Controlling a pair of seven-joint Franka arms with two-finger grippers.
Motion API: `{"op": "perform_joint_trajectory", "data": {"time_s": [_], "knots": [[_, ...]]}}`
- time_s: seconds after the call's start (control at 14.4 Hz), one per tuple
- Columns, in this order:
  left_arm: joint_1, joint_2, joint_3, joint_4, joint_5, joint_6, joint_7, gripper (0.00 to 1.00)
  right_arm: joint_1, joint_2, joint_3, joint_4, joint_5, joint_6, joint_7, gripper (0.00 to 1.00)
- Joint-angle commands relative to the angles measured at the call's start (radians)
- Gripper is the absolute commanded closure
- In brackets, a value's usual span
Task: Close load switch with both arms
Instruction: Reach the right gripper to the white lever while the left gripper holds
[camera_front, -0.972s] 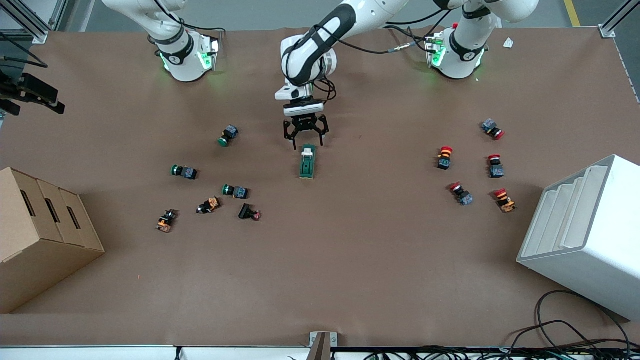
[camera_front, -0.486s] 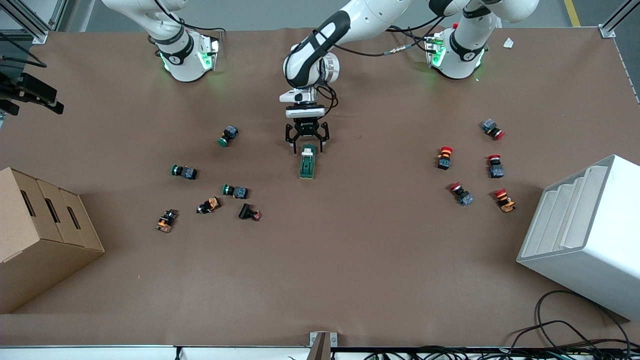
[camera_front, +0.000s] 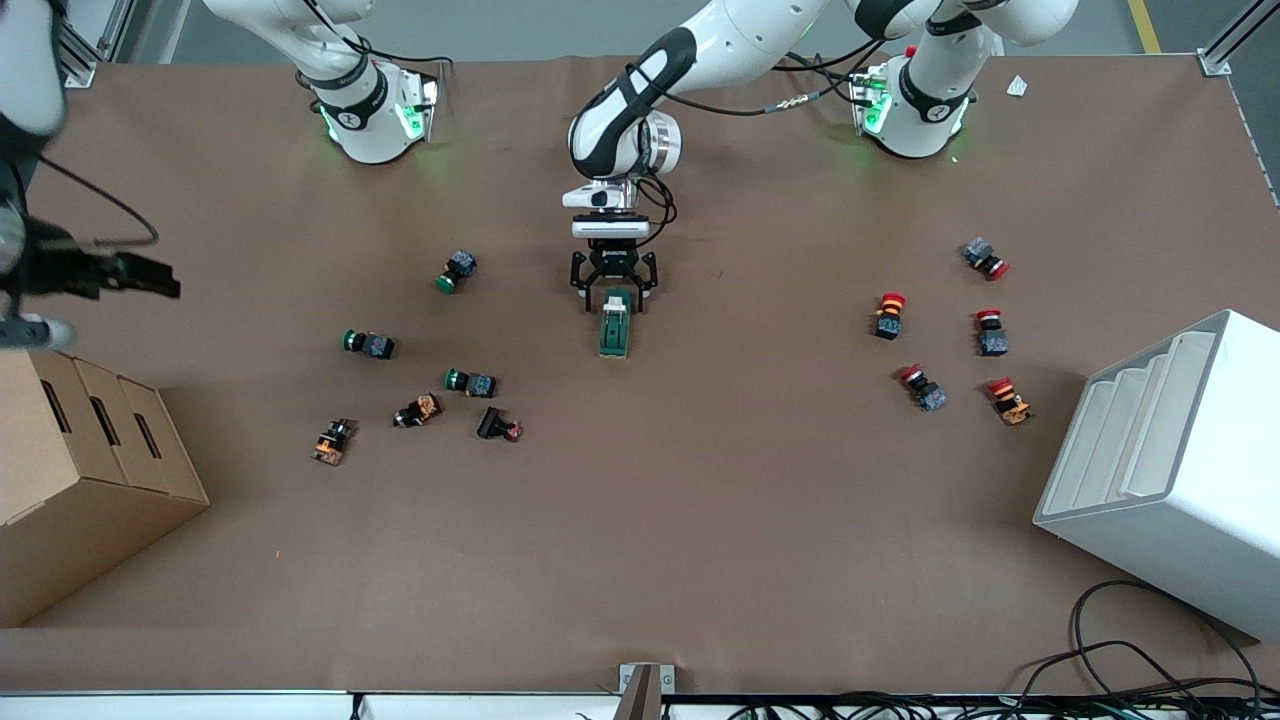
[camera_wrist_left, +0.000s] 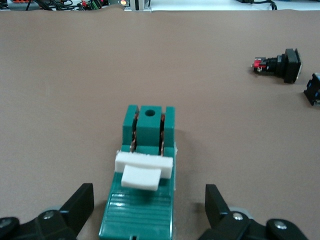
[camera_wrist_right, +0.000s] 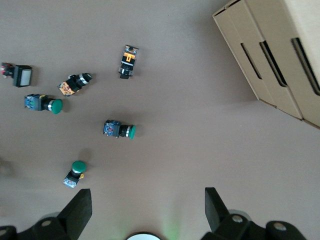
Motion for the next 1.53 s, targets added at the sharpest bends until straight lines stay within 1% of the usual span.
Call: {"op": "perform_joint_trajectory", "data": {"time_s": [0.0,0.14,0.21,0.35,0.62,0.69,0.76,0.97,1.11,1.18,1.32,1.46], "knots": [[-0.002,-0.016,0.0,-0.061,0.025,0.004,-0.04,0.02,0.024,0.037,0.005,0.016,0.047,-0.001,0.099,0.0],[-0.02,-0.017,-0.003,-0.089,0.039,-0.002,-0.079,0.02,0.06,0.059,0.005,-0.004,0.1,0.028,0.219,0.0],[-0.027,-0.016,-0.005,-0.096,0.06,-0.016,-0.102,0.02,0.088,0.06,0.006,-0.028,0.116,0.054,0.269,0.0],[-0.043,-0.013,-0.005,-0.101,0.063,-0.038,-0.154,0.01,0.146,0.06,0.011,-0.076,0.155,0.122,0.418,0.0],[-0.063,-0.007,-0.005,-0.11,0.089,-0.07,-0.176,0.01,0.304,0.06,0.015,-0.186,0.235,0.269,0.703,0.0],[-0.067,-0.007,-0.005,-0.11,0.089,-0.071,-0.177,0.01,0.346,0.06,0.015,-0.212,0.239,0.31,0.759,0.0],[-0.067,-0.005,-0.005,-0.11,0.089,-0.074,-0.177,0.01,0.387,0.064,0.015,-0.249,0.242,0.368,0.809,0.0],[-0.074,-0.002,-0.005,-0.11,0.089,-0.093,-0.177,0.0,0.536,0.076,0.019,-0.381,0.244,0.617,1.006,0.0],[-0.077,-0.002,-0.005,-0.11,0.089,-0.094,-0.189,0.0,0.616,0.106,0.019,-0.422,0.244,0.724,1.09,0.0],[-0.079,-0.002,-0.005,-0.11,0.089,-0.099,-0.2,0.0,0.648,0.129,0.02,-0.424,0.262,0.764,1.118,0.0],[-0.079,-0.002,-0.006,-0.11,0.089,-0.116,-0.202,0.0,0.711,0.18,0.019,-0.427,0.365,0.862,1.137,0.0],[-0.079,-0.001,-0.005,-0.11,0.089,-0.116,-0.202,0.0,0.76,0.227,0.019,-0.425,0.434,0.935,1.138,0.0]]}}
